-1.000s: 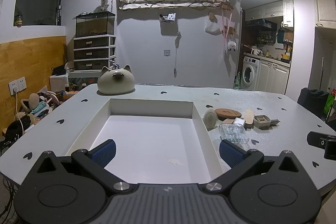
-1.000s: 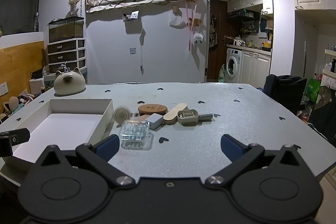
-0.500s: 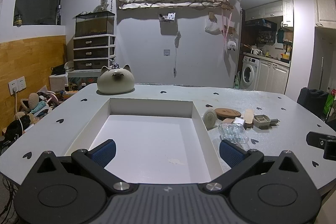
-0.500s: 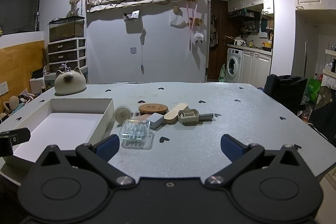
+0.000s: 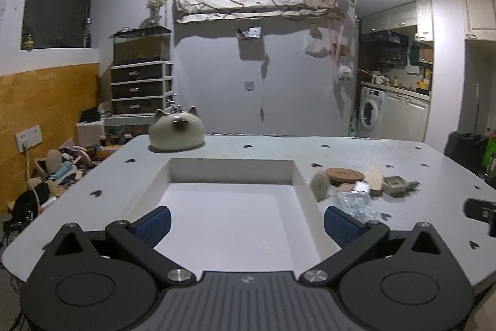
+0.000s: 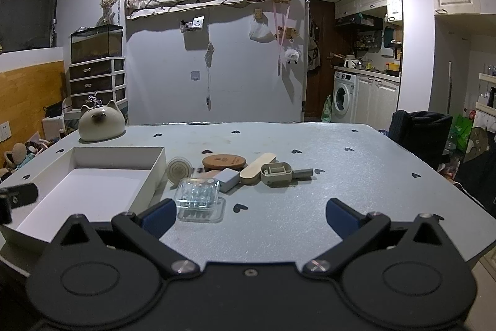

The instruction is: Organize rigid objects

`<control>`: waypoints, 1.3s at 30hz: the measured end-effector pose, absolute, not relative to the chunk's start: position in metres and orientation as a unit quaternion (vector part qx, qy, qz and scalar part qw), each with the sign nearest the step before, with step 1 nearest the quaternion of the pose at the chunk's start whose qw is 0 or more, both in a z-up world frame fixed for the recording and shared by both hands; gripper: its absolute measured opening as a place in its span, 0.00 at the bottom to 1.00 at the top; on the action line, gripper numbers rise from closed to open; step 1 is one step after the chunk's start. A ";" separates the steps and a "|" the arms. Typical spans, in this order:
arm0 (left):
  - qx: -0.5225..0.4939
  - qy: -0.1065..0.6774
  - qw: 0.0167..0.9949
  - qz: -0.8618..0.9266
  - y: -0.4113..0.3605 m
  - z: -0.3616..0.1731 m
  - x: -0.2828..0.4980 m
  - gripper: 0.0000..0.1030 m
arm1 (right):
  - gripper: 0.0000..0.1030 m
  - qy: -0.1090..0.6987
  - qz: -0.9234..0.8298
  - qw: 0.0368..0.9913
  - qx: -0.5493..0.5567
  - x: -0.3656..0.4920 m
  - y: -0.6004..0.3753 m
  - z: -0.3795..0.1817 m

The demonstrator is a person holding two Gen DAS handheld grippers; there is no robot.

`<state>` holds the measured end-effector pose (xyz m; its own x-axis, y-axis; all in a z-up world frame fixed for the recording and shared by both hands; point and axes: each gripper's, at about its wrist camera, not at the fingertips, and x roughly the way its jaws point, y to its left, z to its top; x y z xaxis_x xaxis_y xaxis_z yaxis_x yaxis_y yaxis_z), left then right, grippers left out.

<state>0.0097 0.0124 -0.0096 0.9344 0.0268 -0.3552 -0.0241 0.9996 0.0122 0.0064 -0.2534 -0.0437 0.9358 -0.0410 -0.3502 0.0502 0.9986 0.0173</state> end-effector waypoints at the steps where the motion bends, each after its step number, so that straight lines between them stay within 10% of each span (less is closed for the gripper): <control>1: 0.004 0.181 0.983 0.019 0.017 -0.009 0.012 1.00 | 1.00 0.177 -0.024 0.984 0.014 0.008 -0.255 -0.048; 24: -0.035 0.254 0.955 0.150 0.148 -0.045 0.076 0.98 | 1.00 0.207 -0.038 0.977 0.027 0.083 -0.246 -0.049; 39: 0.003 0.334 0.939 0.080 0.161 -0.071 0.129 0.11 | 1.00 0.249 -0.020 0.967 0.045 0.152 -0.223 -0.055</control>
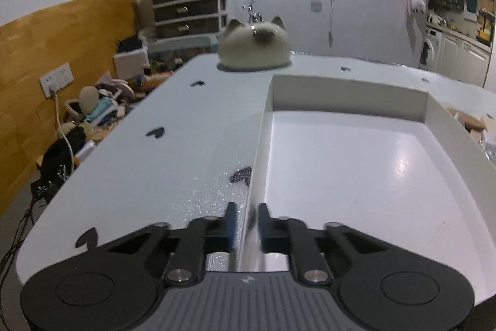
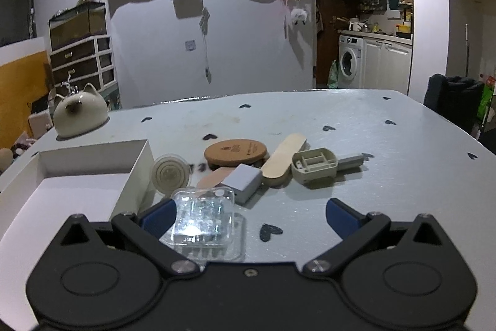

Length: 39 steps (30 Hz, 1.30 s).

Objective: Organize rigid objects
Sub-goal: 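Move the right gripper to the clear plastic pill box and grasp it, then carry the clear pill box into the white tray and release it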

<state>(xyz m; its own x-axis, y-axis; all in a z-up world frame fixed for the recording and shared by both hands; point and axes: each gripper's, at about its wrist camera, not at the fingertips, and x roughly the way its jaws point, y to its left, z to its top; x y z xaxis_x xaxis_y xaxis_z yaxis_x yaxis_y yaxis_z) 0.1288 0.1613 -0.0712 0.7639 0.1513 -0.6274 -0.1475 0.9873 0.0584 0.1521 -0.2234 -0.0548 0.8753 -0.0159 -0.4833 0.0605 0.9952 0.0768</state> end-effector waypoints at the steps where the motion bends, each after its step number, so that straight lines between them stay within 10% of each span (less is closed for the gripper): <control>1: 0.003 0.339 0.938 0.074 0.163 -0.073 0.132 0.10 | 1.00 0.250 -0.020 0.967 0.044 0.154 -0.222 -0.055; 35: 0.012 0.352 0.934 0.053 0.166 -0.083 0.152 0.09 | 0.96 0.360 0.009 0.933 0.014 0.242 -0.188 -0.087; 39: 0.011 0.352 0.935 0.053 0.166 -0.083 0.152 0.09 | 0.83 0.365 0.013 0.931 0.018 0.242 -0.188 -0.091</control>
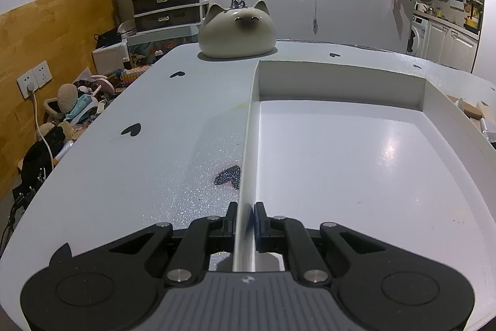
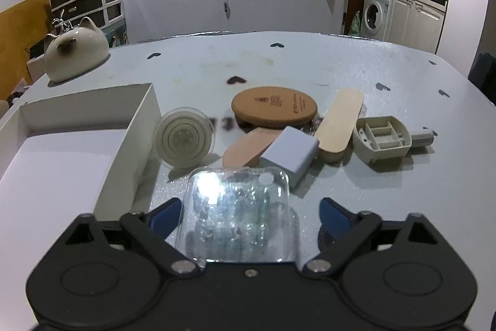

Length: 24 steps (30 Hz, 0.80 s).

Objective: Organize rigid objects
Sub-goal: 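Carry the clear pill box into the white tray and release it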

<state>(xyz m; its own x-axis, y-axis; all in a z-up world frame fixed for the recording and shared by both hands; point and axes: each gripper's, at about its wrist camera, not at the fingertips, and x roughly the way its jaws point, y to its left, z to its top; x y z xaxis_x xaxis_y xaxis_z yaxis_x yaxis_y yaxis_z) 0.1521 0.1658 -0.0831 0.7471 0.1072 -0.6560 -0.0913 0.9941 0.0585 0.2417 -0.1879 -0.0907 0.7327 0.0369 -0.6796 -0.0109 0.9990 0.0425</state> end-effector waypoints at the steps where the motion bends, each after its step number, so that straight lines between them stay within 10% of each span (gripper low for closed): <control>1: 0.010 0.351 0.935 0.053 0.166 -0.083 0.152 0.09 | 0.79 0.366 0.013 0.930 0.019 0.241 -0.188 -0.091; 24: 0.004 0.349 0.936 0.053 0.167 -0.084 0.151 0.09 | 0.71 0.282 0.125 0.949 0.063 0.227 -0.146 -0.014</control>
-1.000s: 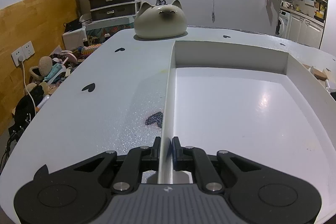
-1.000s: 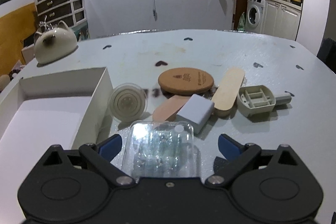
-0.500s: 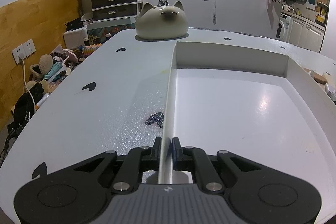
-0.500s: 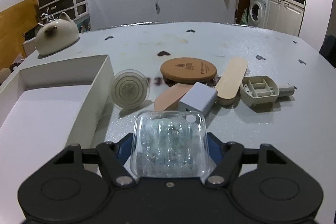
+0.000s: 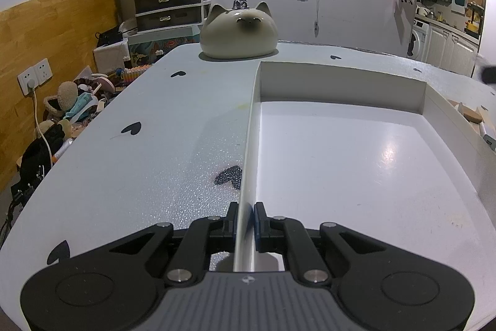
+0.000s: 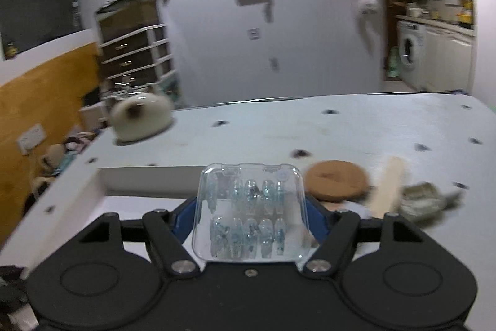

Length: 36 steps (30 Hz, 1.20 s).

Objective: Organize rigid objects
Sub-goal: 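Carry the clear pill box into the white tray and release it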

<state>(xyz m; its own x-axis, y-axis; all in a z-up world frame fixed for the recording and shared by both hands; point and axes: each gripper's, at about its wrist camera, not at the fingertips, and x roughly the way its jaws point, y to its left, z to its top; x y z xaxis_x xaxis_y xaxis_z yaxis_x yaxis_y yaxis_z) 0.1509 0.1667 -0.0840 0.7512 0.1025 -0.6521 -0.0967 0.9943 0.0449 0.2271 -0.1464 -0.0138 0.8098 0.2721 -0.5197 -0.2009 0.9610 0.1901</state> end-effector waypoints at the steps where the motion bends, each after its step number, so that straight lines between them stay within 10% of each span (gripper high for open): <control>1: 0.004 0.349 0.936 0.053 0.167 -0.084 0.151 0.09 | 0.71 0.287 0.135 0.946 0.063 0.232 -0.136 -0.014; 36: 0.009 0.348 0.936 0.051 0.167 -0.085 0.152 0.09 | 0.81 0.447 0.162 0.872 0.114 0.326 0.050 -0.066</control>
